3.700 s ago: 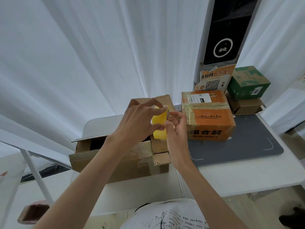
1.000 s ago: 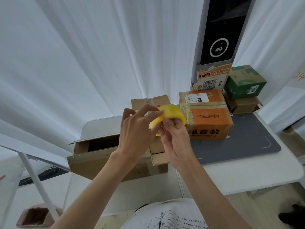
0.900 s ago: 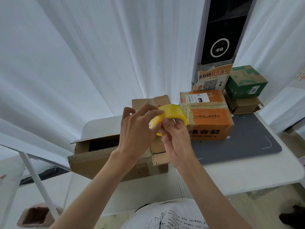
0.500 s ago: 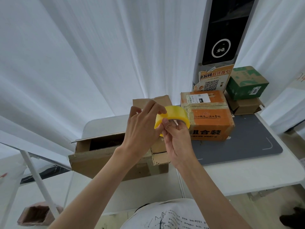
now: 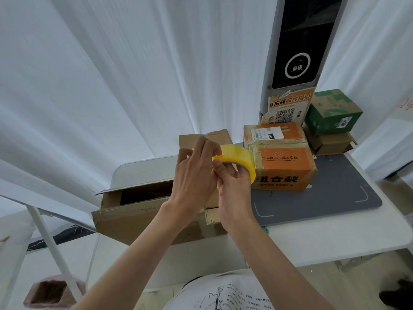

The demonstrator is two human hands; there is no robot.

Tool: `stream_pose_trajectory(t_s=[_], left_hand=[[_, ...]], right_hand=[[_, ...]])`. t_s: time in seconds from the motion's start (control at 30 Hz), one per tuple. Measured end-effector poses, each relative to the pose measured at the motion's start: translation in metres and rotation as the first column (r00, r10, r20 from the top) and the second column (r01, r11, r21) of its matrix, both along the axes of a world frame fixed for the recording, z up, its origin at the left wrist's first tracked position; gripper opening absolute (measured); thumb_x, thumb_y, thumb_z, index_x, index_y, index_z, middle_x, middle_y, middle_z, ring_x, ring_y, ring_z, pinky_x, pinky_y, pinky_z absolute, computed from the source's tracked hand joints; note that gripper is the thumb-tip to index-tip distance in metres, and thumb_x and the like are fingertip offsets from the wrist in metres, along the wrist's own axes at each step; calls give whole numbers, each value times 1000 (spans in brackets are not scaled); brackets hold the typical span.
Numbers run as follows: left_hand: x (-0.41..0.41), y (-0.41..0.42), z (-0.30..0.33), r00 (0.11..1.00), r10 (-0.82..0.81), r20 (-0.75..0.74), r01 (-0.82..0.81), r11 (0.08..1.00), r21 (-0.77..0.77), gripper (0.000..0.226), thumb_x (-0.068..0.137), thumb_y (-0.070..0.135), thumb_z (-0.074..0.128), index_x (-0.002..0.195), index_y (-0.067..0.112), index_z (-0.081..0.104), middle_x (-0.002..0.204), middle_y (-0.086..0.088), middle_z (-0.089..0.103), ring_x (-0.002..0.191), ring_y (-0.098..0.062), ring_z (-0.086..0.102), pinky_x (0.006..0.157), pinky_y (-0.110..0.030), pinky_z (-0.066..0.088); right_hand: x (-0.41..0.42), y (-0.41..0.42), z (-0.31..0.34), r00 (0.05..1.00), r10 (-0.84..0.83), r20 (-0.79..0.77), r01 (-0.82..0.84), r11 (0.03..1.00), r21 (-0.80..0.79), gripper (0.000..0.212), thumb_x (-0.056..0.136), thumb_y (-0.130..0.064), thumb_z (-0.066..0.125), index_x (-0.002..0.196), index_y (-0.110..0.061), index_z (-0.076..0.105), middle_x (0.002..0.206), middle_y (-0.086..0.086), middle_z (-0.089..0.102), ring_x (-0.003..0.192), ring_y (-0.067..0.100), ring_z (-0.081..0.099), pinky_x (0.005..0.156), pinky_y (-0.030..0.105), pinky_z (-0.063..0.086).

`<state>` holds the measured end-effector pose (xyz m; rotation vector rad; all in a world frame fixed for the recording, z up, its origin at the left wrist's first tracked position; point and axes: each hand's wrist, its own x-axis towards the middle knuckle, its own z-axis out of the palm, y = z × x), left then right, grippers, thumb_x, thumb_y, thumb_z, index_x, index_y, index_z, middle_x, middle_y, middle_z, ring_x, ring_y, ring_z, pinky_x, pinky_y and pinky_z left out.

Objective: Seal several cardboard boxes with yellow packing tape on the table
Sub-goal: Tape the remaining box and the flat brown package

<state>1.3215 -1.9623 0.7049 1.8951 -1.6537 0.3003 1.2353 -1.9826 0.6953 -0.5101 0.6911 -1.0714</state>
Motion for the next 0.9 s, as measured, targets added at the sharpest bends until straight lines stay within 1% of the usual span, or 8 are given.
stream_pose_trajectory(t_s=[0.17,0.23,0.37,0.57,0.67,0.73,0.83,0.9], left_hand=[[-1,-1,-1,998,-32,46,31,999,22,45,67,-11,68,105,10,57,107,-4,58,55,-10,35,83,-25,31],[-1,-2,-1,998,-42,42,41,999,26,46,65,-11,66,105,10,57,107,-4,58,55,-10,35,83,-24,30],[2,-4,-3,999,-38,14,37,998,50,45,67,-10,68,104,11,57,105,-2,56,57,-13,46,83,-22,28],[4,-5,-5,998,-51,-32,52,998,34,42,66,-9,63,101,10,56,101,-1,54,57,-11,38,82,-23,29],[3,-5,-6,997,-75,-27,76,996,43,38,61,-7,63,92,13,54,95,0,52,58,-12,40,79,-24,31],[1,-3,-8,996,-84,-31,85,995,45,35,63,-4,61,92,15,54,96,1,52,59,-11,40,77,-24,32],[1,-2,-8,995,-65,-72,68,997,45,47,64,-7,61,106,13,57,103,5,50,57,-9,37,77,-23,31],[3,-3,-7,997,-59,-40,61,997,52,54,61,-9,65,109,14,59,104,6,49,60,-9,38,79,-20,27]], right_hand=[[0,1,0,999,14,-37,-15,1000,-20,15,92,-1,67,98,-15,69,106,6,77,107,22,72,97,36,54],[0,2,0,998,12,-59,-14,999,-29,14,92,-1,67,98,-15,69,105,5,78,106,22,73,99,39,54],[0,2,0,997,12,-80,-14,1000,-24,15,92,-1,67,97,-15,69,102,2,78,104,20,73,96,36,55],[0,0,-3,993,27,-114,-30,999,-26,12,92,-3,69,99,-12,69,103,4,78,102,20,73,91,33,56],[-3,-1,-3,993,53,-103,-55,998,-15,12,93,-1,66,93,-13,69,94,3,78,93,17,74,81,26,57],[-4,-2,-4,993,60,-106,-61,998,-7,11,93,-3,66,90,-13,69,89,1,77,90,17,73,79,25,57],[-4,-2,-5,988,51,-146,-56,998,-33,8,93,-6,69,94,-13,70,97,4,78,99,24,74,90,35,58],[-3,-2,-5,983,43,-178,-54,997,-57,10,92,-5,69,95,-15,71,99,5,78,100,24,74,94,39,57]])
